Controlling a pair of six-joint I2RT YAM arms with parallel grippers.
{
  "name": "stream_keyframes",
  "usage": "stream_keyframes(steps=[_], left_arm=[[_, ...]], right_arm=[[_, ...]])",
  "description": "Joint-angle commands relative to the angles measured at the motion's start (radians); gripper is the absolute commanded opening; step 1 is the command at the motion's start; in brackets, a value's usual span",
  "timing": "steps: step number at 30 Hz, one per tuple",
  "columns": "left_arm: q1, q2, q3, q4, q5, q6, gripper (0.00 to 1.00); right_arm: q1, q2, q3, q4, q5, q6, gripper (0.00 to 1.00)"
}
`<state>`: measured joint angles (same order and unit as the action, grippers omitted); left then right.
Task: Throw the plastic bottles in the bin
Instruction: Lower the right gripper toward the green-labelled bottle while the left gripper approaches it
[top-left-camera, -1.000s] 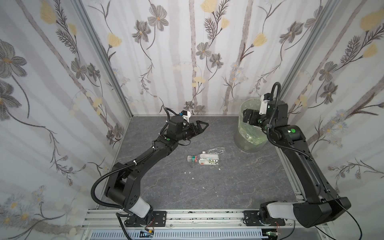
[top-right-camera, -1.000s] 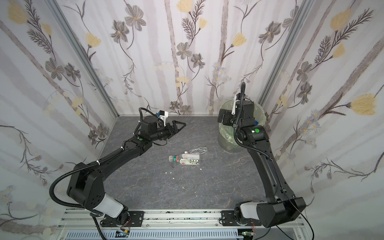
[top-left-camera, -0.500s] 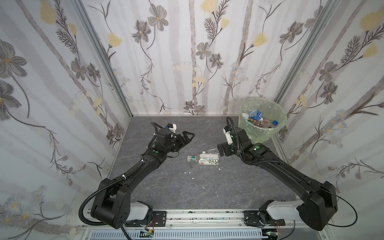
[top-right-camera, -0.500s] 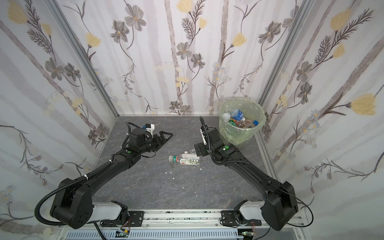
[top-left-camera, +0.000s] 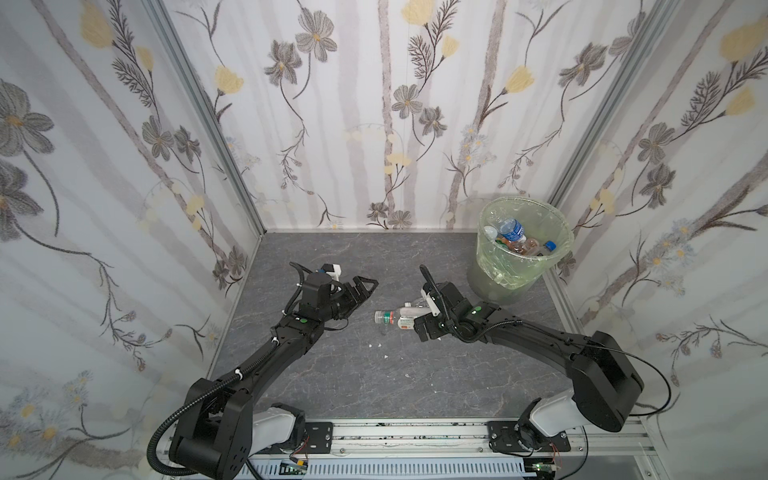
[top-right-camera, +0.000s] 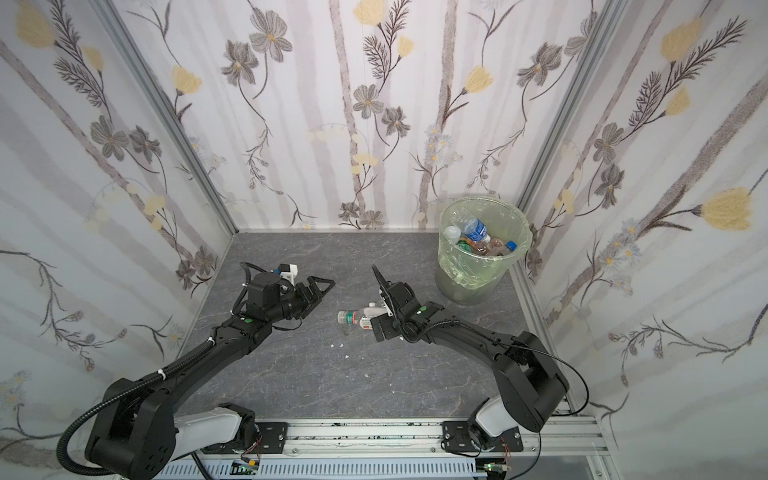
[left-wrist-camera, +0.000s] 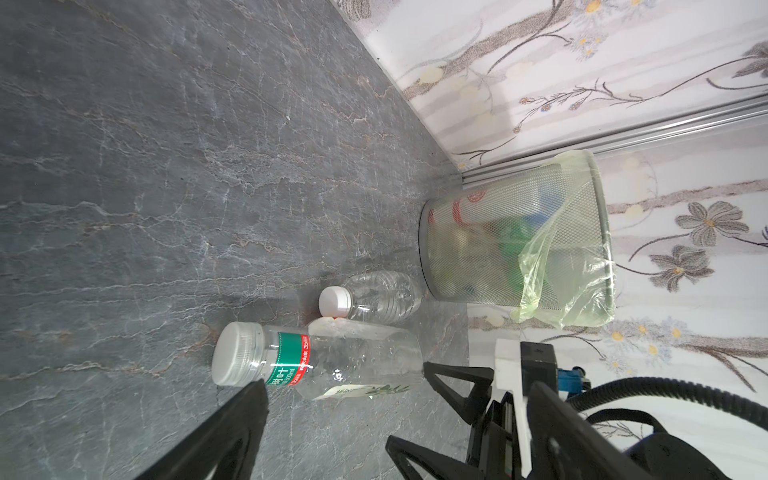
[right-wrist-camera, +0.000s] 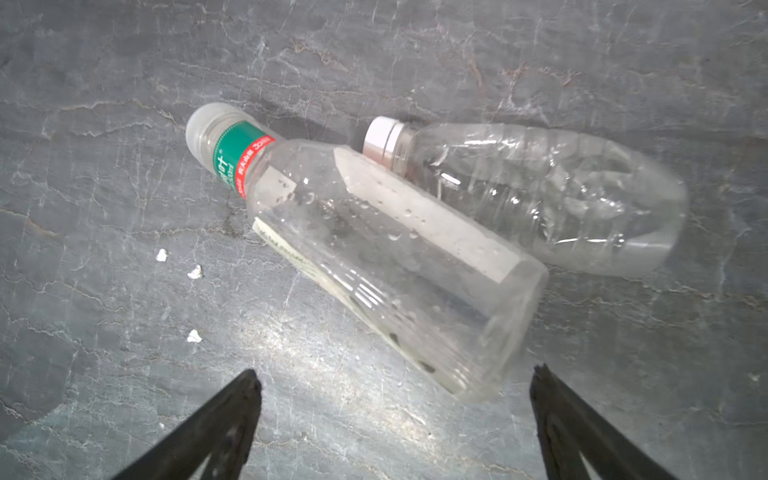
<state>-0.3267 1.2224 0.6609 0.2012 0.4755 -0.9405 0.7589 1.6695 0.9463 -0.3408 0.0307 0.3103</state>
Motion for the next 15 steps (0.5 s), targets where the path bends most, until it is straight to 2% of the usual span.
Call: stream_keyframes(steps=[1,8,15], left_arm=[[0.010,-0.008,-0.023,0.013,0.027,-0.023,1.00],[0.077,-0.015,-0.082,0.012,0.066,-0.048,1.00],[0.133,-0.024,-0.119,0.006,0.095,-0.053,1.00]], right_arm=[[0.022,0.026,0.000,0.076,-0.042,0.062,1.00],[0.078,0.125,0.081,0.123,-0.108,0.152,1.00],[0.126,0.195,0.192,0.113,-0.186,0.127,1.00]])
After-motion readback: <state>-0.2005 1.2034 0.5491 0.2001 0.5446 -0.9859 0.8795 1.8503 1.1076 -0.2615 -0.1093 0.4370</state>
